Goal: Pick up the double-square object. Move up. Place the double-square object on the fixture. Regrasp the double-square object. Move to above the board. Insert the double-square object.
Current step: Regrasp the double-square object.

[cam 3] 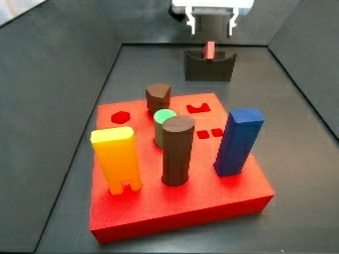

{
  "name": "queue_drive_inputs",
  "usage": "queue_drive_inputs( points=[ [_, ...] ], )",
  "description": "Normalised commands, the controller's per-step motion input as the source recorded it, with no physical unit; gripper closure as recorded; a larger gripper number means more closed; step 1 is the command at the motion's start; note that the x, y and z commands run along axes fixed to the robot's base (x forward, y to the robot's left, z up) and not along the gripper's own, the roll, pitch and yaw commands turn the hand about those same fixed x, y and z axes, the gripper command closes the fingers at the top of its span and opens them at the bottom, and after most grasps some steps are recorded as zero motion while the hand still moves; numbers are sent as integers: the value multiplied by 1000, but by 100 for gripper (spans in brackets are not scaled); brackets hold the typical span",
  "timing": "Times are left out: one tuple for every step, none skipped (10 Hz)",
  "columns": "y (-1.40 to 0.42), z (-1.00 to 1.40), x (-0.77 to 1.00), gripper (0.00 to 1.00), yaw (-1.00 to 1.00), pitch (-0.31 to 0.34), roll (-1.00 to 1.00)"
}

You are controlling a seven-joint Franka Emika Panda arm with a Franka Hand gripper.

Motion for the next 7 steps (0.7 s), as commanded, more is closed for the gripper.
queue_drive_inputs(
  points=[
    [-1,543,-33,0,-22,35,55],
    [-2,300,-31,0,-20,38,56],
    [-1000,952,-81,0,12,56,1000],
    [-1000,870,-73,0,12,52,1000],
    [-1000,846,-91,0,11,45,1000],
    [-1000,773,-132,0,10,33,1000],
    [-919,620,-127,0,10,28,1000]
  ],
)
